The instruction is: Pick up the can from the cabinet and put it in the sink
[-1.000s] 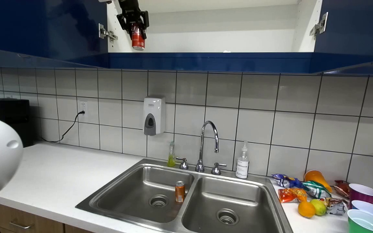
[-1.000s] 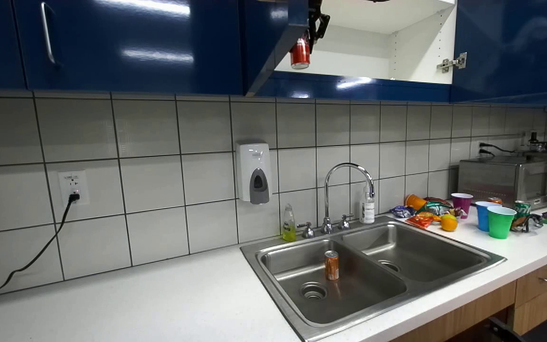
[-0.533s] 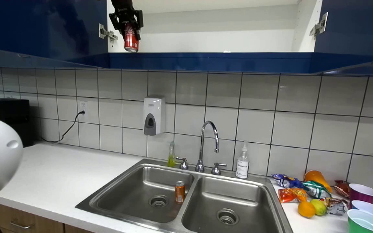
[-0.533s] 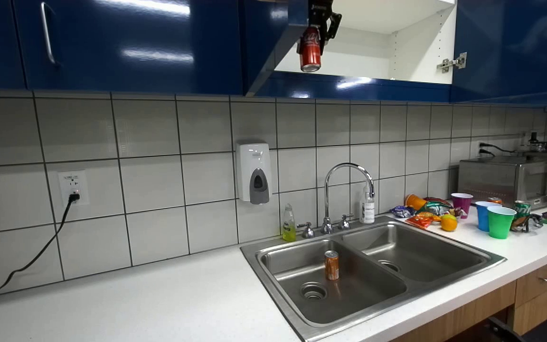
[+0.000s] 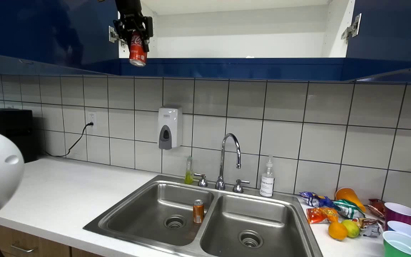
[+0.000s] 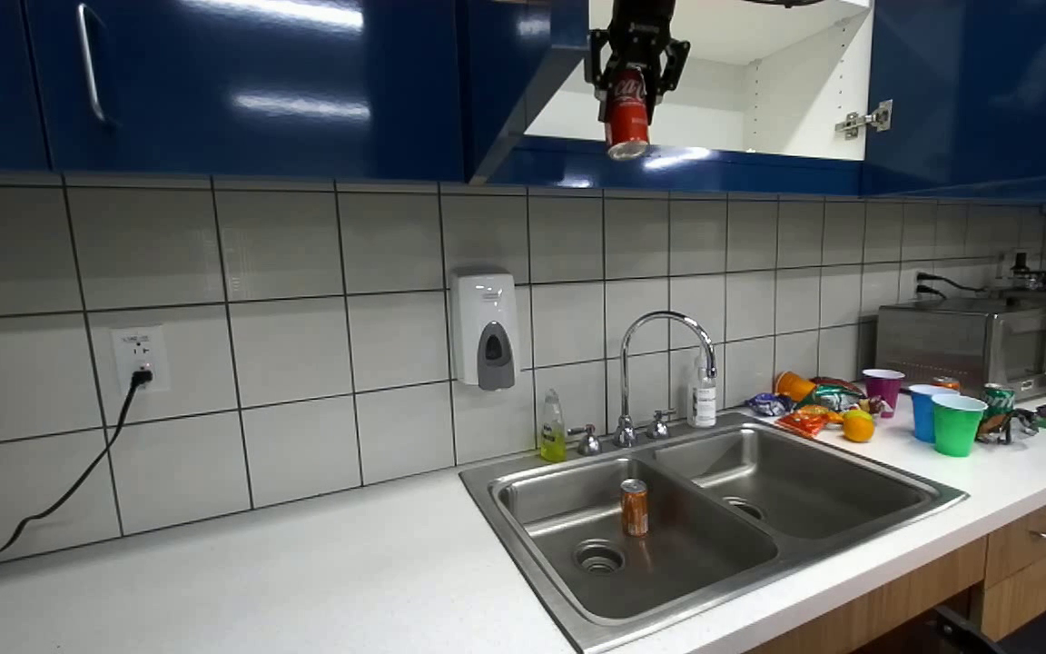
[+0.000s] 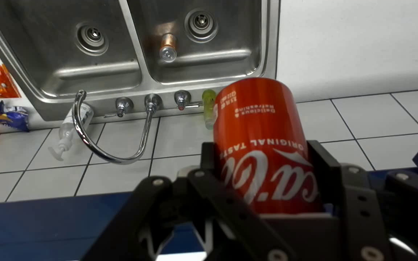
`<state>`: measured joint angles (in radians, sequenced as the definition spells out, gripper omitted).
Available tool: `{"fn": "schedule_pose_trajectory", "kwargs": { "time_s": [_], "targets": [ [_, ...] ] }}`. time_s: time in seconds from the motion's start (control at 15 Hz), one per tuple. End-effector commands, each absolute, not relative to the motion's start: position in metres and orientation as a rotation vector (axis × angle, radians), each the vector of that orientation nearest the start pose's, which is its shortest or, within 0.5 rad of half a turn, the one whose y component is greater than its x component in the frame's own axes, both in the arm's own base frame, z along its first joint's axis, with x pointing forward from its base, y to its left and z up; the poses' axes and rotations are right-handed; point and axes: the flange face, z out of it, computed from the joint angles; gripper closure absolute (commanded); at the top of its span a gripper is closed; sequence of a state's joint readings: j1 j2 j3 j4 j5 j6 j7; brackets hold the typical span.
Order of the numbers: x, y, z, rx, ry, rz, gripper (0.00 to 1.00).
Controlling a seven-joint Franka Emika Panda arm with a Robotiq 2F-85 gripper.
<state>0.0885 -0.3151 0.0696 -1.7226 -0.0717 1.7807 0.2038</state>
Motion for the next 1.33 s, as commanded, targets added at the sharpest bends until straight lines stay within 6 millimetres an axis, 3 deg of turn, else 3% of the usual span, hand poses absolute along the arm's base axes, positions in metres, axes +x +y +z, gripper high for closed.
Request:
{"fn": "schedule_pose_trajectory", "kwargs": {
  "time_s": [0.0,0.47,1.27],
  "targets": [
    [0.433,0.058,0.724,-3.099,0.143,-0.563,0.62],
    [0.42,0.038,0.686,-3.126,0.152,-0.515,0.62],
    [0.441,0.026,0.606,-3.156,0.125,-0.391,0.62]
  ]
}}
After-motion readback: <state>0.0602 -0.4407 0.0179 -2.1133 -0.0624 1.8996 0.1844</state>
